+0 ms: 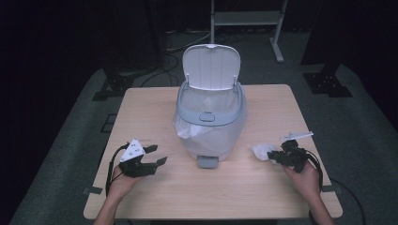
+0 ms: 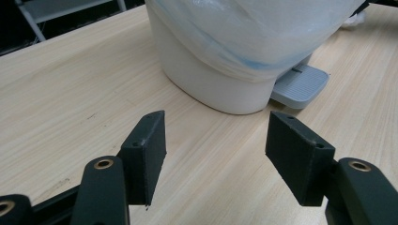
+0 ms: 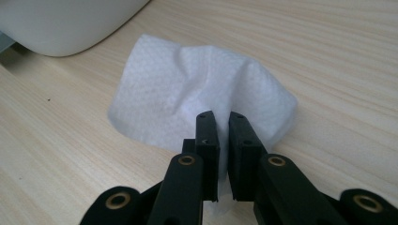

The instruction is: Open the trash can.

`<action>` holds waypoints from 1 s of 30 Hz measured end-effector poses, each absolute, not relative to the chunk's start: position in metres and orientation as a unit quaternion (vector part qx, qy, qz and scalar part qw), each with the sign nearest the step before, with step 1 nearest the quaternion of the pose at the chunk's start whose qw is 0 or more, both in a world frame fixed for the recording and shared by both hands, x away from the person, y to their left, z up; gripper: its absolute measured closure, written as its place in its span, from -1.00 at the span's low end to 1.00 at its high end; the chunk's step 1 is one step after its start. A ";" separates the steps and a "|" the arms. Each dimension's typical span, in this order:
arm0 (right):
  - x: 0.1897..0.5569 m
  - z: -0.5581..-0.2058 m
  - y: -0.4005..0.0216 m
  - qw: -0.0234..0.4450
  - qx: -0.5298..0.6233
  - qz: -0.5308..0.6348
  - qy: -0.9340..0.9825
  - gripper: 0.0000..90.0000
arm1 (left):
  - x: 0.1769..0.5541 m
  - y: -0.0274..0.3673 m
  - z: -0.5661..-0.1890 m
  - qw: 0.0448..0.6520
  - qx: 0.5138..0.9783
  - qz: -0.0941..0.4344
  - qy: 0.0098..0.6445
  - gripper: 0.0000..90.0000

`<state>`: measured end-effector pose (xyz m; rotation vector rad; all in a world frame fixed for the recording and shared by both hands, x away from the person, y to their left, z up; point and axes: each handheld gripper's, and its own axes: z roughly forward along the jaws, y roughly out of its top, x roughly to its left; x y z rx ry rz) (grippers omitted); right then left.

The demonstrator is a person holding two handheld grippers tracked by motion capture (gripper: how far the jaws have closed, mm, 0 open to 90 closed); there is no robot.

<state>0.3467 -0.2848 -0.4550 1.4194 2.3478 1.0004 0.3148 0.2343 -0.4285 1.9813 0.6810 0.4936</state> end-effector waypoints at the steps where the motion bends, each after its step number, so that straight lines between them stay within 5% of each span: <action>1: 0.346 -0.454 -0.285 0.108 0.481 0.344 0.799 0.85 | 0.315 0.234 -0.430 0.473 0.811 0.203 0.279 -0.18; 30: 0.333 -0.399 -0.298 0.099 0.462 0.375 0.797 0.85 | 0.312 0.236 -0.436 0.460 0.815 0.211 0.284 -0.34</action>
